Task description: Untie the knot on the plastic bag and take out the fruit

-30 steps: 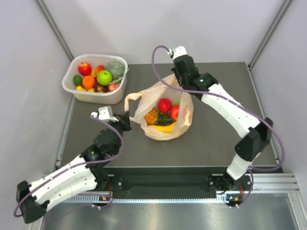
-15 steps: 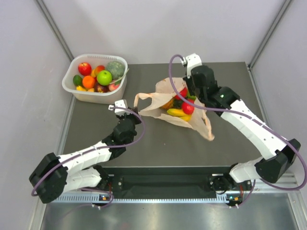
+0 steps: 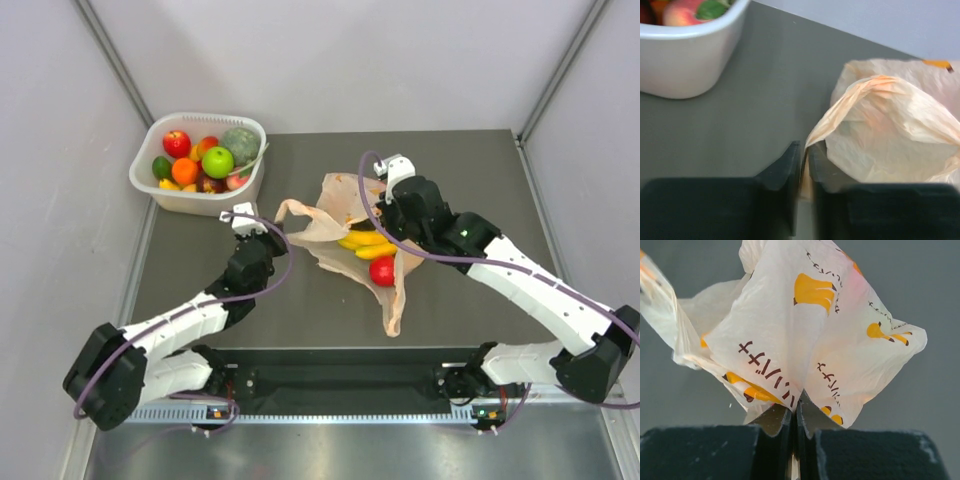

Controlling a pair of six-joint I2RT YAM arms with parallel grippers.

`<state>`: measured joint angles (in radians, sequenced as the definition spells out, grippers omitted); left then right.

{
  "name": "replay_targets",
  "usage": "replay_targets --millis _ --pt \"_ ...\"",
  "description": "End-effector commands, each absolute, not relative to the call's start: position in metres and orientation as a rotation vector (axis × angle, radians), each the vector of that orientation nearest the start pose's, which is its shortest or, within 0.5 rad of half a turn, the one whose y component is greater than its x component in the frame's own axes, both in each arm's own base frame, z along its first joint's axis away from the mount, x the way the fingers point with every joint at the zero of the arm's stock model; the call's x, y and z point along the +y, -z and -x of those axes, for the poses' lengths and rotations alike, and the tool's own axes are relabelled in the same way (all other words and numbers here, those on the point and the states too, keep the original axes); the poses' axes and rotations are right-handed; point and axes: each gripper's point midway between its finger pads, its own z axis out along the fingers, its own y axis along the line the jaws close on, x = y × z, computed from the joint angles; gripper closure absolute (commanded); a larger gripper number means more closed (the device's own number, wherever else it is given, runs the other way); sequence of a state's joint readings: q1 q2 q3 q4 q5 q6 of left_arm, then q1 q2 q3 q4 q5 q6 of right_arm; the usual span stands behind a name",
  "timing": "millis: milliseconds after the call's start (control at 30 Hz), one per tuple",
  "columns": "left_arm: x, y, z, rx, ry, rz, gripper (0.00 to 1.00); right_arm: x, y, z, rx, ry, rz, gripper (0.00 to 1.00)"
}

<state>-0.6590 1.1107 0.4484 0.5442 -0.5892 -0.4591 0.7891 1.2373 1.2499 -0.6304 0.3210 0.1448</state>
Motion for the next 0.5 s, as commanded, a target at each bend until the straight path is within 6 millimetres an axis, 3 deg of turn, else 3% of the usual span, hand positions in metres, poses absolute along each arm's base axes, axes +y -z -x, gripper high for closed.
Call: replay_targets --millis 0,67,100,133,233,333,467 --pt "-0.180 -0.202 -0.320 1.685 0.503 0.142 0.57 0.216 -0.261 -0.284 2.090 -0.203 0.451 1.00" --pt "-0.186 -0.210 -0.303 1.726 0.586 0.114 0.40 0.217 -0.259 -0.284 2.098 -0.196 0.468 1.00" --pt "-0.188 -0.215 -0.297 1.725 0.617 0.099 0.24 0.217 -0.259 -0.284 2.097 -0.199 0.472 1.00" --pt "-0.185 -0.223 -0.285 1.726 0.646 0.089 0.19 0.218 -0.260 -0.285 2.093 -0.200 0.474 1.00" --pt "-0.194 -0.244 -0.255 1.706 0.787 0.007 0.10 0.222 -0.257 -0.284 2.106 -0.204 0.510 1.00" --pt "-0.220 -0.252 -0.217 1.700 0.983 -0.173 0.04 0.225 -0.252 -0.283 2.128 -0.209 0.530 1.00" --pt "-0.250 -0.235 -0.188 1.726 1.084 -0.327 0.04 0.228 -0.247 -0.283 2.142 -0.215 0.530 0.99"
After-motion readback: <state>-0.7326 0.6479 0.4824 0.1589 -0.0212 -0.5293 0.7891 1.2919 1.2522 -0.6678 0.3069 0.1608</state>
